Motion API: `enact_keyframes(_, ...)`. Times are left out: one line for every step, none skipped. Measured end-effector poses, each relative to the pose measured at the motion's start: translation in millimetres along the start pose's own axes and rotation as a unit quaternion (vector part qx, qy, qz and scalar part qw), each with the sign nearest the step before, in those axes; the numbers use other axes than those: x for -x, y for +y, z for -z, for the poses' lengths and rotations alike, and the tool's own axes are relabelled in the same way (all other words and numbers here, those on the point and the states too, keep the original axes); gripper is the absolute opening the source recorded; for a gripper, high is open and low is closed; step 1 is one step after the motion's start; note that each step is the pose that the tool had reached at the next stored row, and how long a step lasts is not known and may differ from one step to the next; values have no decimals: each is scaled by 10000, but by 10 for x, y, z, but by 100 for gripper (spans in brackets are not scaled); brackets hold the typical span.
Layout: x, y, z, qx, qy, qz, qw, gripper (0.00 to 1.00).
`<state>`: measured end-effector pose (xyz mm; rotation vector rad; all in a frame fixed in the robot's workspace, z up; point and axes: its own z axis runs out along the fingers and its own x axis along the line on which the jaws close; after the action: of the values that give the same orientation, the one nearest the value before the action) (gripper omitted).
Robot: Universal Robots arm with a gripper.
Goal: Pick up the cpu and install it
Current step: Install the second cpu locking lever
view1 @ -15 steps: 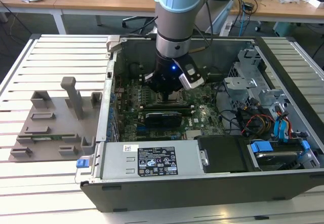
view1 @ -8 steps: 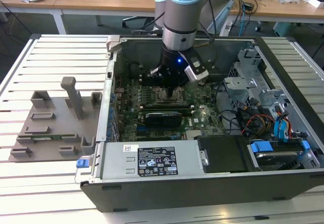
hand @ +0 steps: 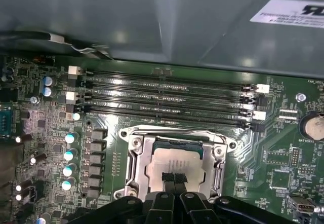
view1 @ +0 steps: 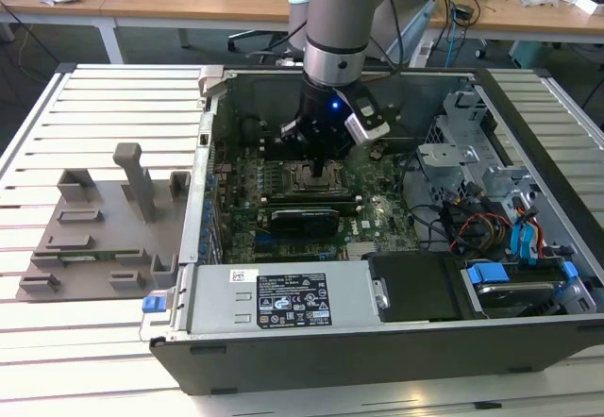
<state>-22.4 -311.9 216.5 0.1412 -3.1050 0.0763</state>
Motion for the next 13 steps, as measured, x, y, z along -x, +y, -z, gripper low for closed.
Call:
enact_keyframes(-1, -1, 13, 0, 0, 0, 10000, 11)
enact_keyframes(-1, -1, 30, -1, 0, 0, 10000, 11)
enact_keyframes(-1, -2, 40, -1, 0, 0, 10000, 11)
enact_keyframes(-1, -2, 60, -6, 0, 0, 10000, 11)
enact_keyframes(-1, -3, 78, -11, 1, 0, 10000, 11)
enact_keyframes(-1, -3, 96, -14, 1, -1, 10000, 11)
enact_keyframes(-1, -3, 112, -16, 1, 0, 10000, 11)
enact_keyframes(-1, -3, 122, -17, 2, 0, 10000, 11)
enact_keyframes(-1, -4, 147, -25, 2, -1, 10000, 11)
enact_keyframes(0, -3, 160, -31, 3, -1, 10000, 11)
enact_keyframes(0, -3, 172, -36, 3, -1, 10000, 11)
enact_keyframes(1, -4, 189, -44, 4, -1, 10000, 11)
enact_keyframes(1, -4, 208, -51, 5, -2, 10000, 11)
